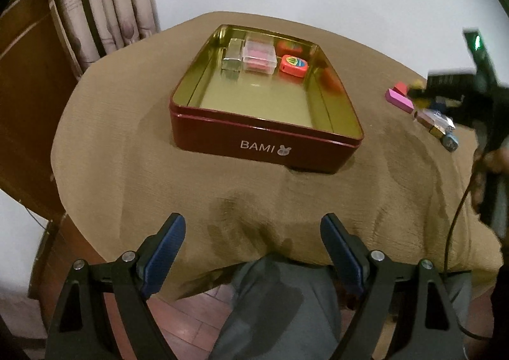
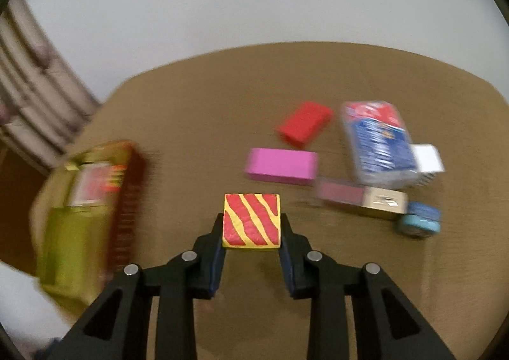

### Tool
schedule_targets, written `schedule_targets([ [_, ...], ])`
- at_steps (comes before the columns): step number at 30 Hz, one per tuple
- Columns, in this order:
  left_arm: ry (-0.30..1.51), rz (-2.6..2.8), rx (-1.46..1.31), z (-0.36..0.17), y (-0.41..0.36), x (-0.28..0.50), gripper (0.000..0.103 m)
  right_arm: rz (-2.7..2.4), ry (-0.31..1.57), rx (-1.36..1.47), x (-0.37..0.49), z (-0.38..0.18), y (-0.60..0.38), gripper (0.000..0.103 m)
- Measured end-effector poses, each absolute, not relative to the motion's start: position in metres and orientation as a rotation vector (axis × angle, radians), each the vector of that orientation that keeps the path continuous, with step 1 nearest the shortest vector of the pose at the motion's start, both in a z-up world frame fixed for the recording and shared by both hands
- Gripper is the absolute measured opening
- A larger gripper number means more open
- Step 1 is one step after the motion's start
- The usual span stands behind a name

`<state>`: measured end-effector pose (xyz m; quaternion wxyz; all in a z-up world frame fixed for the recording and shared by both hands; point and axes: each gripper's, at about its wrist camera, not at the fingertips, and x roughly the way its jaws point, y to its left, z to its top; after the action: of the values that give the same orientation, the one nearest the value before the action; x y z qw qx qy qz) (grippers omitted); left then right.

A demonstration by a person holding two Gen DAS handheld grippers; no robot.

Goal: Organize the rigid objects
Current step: 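Lower the striped cube into the tin and open the right gripper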

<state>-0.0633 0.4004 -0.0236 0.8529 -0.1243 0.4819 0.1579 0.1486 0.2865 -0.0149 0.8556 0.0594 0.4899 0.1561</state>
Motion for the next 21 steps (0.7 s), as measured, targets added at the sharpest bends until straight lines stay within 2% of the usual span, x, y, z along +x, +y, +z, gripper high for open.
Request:
schedule_targets([
  [7, 0.987, 0.356, -0.259, -0.019, 0.404, -0.066, 0.084, 0.603, 1.064, 0.103, 0.137, 0.022, 0.374, 0.030],
  [14, 0.989, 0.361, -0.259, -0.018, 0.407, -0.068, 0.084, 0.650, 1.148, -0.031, 0.154, -0.010, 0.439, 0.030],
  [21, 1.009, 0.350, -0.297, -0.023, 0.414, -0.066, 0.085, 0.614, 1.177, -0.151, 0.160, -0.046, 0.461, 0.030],
])
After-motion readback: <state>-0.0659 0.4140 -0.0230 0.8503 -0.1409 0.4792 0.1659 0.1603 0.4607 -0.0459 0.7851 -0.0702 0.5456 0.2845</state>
